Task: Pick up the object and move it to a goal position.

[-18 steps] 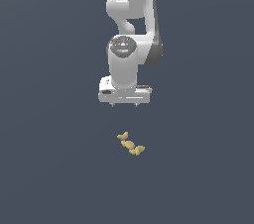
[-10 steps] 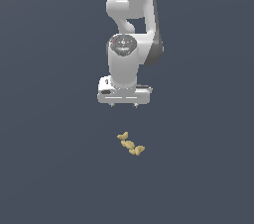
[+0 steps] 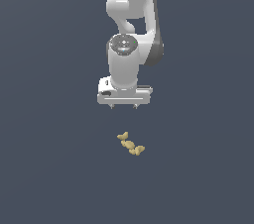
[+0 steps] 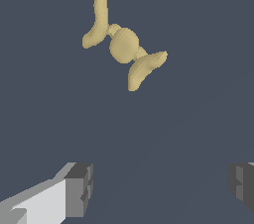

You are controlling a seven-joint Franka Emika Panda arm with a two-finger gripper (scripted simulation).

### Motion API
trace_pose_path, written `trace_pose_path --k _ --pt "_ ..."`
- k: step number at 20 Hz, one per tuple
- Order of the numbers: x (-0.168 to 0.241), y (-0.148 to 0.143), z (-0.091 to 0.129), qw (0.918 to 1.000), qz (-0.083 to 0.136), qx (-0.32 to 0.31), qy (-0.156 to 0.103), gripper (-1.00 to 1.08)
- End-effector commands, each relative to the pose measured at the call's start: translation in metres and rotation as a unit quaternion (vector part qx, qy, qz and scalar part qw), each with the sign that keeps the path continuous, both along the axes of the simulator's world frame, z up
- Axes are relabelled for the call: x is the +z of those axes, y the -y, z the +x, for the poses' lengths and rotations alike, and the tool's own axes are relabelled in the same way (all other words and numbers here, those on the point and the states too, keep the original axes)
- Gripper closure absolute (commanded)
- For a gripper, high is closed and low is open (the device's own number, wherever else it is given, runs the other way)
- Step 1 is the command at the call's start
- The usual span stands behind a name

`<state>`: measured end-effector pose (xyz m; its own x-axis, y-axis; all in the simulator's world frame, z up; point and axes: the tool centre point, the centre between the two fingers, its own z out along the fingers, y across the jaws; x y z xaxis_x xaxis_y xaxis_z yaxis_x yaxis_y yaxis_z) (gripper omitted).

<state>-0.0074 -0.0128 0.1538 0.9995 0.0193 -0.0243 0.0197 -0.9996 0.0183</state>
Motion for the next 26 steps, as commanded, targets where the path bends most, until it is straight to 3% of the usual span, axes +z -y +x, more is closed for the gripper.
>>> trace_pose_path --k 1,8,13,19,26 --pt "-0.001 -0.001 0.003 0.9999 0.0 0.01 0.0 -0.92" --pt "-0.008 -0.006 0.02 0.9978 0.0 0.067 0.0 -0.92" --pt "-0.017 -0.011 0.039 0.9917 0.0 0.128 0.0 -0.92" --pt "-0.03 -0.019 0.064 0.9764 0.003 0.216 0.001 -0.92" --pt "-0.046 -0.026 0.09 0.951 0.008 0.309 0.003 -0.92"
